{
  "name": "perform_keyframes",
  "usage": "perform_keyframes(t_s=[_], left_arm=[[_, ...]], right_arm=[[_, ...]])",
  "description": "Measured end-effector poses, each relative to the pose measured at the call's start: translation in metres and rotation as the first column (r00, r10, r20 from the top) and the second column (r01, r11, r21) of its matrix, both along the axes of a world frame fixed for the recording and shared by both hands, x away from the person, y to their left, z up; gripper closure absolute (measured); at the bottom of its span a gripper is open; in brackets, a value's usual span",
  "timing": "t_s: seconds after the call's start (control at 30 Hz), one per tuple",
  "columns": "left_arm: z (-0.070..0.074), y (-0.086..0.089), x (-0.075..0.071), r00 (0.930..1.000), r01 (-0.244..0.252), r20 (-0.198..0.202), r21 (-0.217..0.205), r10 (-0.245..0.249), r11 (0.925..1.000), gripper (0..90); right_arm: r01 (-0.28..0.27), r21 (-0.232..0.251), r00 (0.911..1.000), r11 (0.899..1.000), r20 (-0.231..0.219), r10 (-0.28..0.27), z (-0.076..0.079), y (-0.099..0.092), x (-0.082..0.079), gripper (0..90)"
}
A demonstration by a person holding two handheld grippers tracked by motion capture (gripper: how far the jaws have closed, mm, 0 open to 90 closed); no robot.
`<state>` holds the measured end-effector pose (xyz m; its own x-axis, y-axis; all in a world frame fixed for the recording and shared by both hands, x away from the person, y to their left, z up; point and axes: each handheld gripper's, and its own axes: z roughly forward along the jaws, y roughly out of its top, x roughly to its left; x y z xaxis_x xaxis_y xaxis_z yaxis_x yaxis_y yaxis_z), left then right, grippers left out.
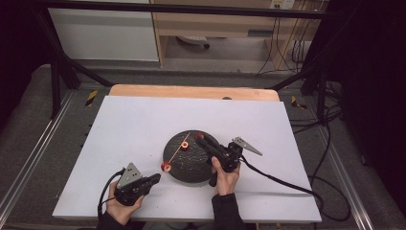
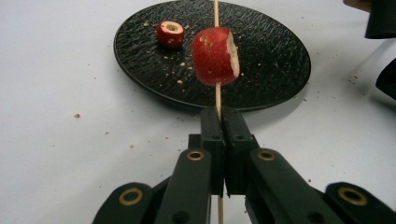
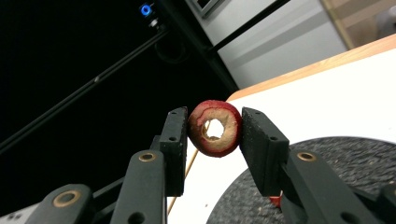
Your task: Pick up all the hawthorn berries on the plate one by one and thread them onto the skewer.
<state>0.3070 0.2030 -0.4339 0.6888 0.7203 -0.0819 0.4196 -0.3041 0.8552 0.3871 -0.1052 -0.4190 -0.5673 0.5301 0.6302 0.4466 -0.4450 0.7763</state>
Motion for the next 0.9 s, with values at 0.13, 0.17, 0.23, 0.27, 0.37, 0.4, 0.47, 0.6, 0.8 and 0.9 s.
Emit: perform_keyframes(t_s=[0.13, 0.17, 0.23, 0.27, 0.37, 0.4, 0.47, 0.6, 0.8, 0.9], left_arm=[[0.000, -0.003, 0.001, 1.0000, -0.006, -0.006, -0.010, 0.006, 0.9999, 88.2], [-0.001, -0.004, 0.001, 0.9999, -0.007, -0.008, -0.011, 0.007, 0.9999, 88.3], [-0.001, -0.005, 0.002, 0.9999, -0.009, -0.011, -0.019, 0.009, 0.9998, 88.2], [-0.001, -0.006, 0.002, 0.9999, -0.010, -0.013, -0.023, 0.010, 0.9997, 88.3], [-0.001, -0.009, 0.002, 0.9998, -0.008, -0.015, -0.030, 0.008, 0.9995, 88.2], [-0.001, -0.010, 0.002, 0.9998, -0.007, -0.017, -0.033, 0.007, 0.9994, 88.2], [-0.001, -0.012, 0.002, 0.9998, -0.006, -0.018, -0.038, 0.006, 0.9992, 88.2], [-0.001, -0.013, 0.002, 0.9997, -0.009, -0.023, -0.049, 0.008, 0.9987, 88.2], [-0.001, -0.014, 0.002, 0.9995, -0.010, -0.029, -0.055, 0.009, 0.9984, 88.2], [-0.001, -0.015, 0.001, 0.9995, -0.011, -0.030, -0.058, 0.010, 0.9983, 88.3]], right_arm=[[0.031, 0.033, 0.9995, 0.999, -0.004, -0.031, 0.000, 0.000, 0.007, 62.9], [0.036, 0.043, 0.9993, 0.998, -0.009, -0.036, 0.000, 0.000, 0.008, 62.9], [0.044, 0.054, 0.9990, 0.998, -0.006, -0.044, 0.001, 0.000, 0.012, 62.9], [0.049, 0.058, 0.9988, 0.997, -0.007, -0.049, 0.001, 0.000, 0.013, 62.9], [0.057, 0.062, 0.9983, 0.996, -0.012, -0.057, 0.003, 0.003, 0.018, 62.9], [0.059, 0.066, 0.9982, 0.996, -0.016, -0.059, 0.003, 0.005, 0.019, 62.9], [0.060, 0.071, 0.9981, 0.996, -0.017, -0.059, 0.003, 0.008, 0.022, 62.9], [0.066, 0.086, 0.9975, 0.994, -0.028, -0.064, 0.001, 0.012, 0.025, 62.9], [0.076, 0.112, 0.9965, 0.991, -0.042, -0.072, -0.001, 0.013, 0.027, 62.9], [0.074, 0.114, 0.9968, 0.991, -0.039, -0.070, -0.001, 0.015, 0.028, 62.9]])
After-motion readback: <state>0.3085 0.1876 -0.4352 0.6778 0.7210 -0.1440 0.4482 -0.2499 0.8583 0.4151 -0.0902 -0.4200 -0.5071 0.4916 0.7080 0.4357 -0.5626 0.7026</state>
